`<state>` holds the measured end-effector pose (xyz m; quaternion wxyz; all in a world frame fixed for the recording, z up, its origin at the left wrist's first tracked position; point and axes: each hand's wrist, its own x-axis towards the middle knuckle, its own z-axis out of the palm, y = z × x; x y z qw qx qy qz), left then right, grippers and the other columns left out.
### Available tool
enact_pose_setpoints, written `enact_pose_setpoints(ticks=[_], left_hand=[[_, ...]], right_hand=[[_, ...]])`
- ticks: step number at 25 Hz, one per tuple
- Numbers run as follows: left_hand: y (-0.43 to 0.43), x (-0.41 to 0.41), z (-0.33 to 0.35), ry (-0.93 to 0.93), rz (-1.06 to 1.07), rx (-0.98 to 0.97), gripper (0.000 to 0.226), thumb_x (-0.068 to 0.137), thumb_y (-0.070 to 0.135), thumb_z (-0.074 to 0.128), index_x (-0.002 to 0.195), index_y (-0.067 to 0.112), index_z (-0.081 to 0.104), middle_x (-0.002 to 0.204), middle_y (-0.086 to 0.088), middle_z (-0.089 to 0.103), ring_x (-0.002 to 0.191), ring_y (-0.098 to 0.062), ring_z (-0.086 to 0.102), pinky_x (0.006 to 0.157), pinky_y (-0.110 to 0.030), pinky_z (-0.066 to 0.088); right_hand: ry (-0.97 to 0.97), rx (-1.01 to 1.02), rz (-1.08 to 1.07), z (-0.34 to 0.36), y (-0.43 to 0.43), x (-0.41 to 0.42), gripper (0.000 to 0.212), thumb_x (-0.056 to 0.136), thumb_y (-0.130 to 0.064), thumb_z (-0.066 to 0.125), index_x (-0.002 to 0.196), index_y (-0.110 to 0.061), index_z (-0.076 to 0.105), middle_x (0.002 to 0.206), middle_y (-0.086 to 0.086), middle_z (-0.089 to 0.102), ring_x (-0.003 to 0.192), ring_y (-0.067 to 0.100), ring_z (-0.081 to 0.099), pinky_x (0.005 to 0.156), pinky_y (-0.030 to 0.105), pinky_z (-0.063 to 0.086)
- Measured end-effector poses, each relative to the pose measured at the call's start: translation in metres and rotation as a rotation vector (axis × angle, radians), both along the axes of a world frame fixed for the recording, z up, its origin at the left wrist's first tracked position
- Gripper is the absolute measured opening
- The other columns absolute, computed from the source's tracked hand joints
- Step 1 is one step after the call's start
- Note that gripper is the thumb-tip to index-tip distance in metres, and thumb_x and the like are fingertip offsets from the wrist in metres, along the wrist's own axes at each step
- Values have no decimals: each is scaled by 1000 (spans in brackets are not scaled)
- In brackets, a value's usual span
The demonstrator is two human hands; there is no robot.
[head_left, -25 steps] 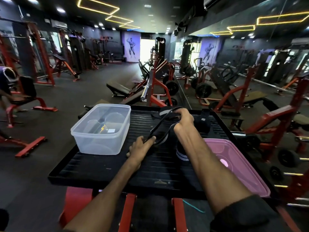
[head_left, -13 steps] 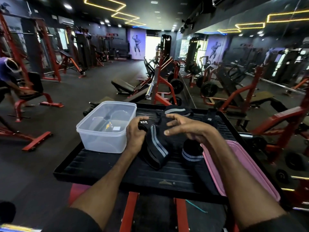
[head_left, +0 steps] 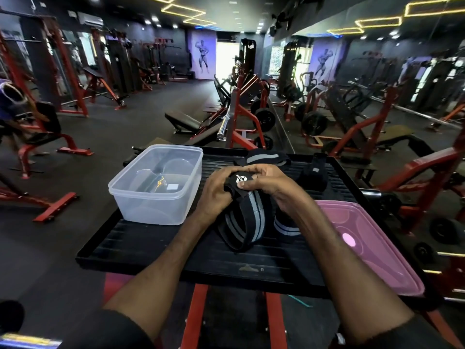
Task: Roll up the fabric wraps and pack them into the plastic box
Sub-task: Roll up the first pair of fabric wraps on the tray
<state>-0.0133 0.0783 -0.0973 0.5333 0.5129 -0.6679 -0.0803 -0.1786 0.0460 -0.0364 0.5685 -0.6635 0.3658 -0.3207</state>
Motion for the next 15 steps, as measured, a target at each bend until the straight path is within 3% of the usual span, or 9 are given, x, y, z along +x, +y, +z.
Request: enact_pose_setpoints(ticks=[2,4,8,10,12,15], left_hand=[[2,2,-6,139,38,13,38,80,10,78,116,17,68,109,0,73,101,-12,69,92,-35,55],[0,7,-14,254,116,31,36,78,1,76,108,21,71,102,0,74,96,-13,70,92,-39,56],[-12,9,-11,570,79,98,23,73,7,79,90,21,74,97,-4,76,93,-19,70,95,-49,55],[-21,7,1,702,-6,88,20,75,7,81,91,15,73,97,-10,74,92,-22,68,94,-48,54],[-26,2,13,747,-88,92,20,78,-1,79,92,11,71,95,-8,73,92,-21,67,92,-42,54],[-30,-4,23,676,-181,130,22,79,-7,76,89,12,72,88,7,76,88,-8,69,87,-25,53]], right_hand=[[-199,90,1,-3,1,-6,41,78,9,76,116,-3,68,89,8,78,77,16,75,71,24,59],[-257,66,99,-3,1,-16,39,80,10,73,116,-5,68,98,9,78,85,16,74,79,25,60],[60,-33,764,16,9,-46,48,84,11,65,128,-6,63,118,11,72,111,18,67,95,28,53],[-16,-67,863,22,2,-55,60,81,-3,72,139,-6,55,133,13,64,120,22,58,97,33,47],[-221,15,693,26,-4,-52,68,80,-18,78,142,-12,53,137,12,62,117,22,58,95,37,46],[-298,-22,14,22,-21,-34,47,83,-22,75,129,-24,64,125,1,69,109,14,62,94,41,44]])
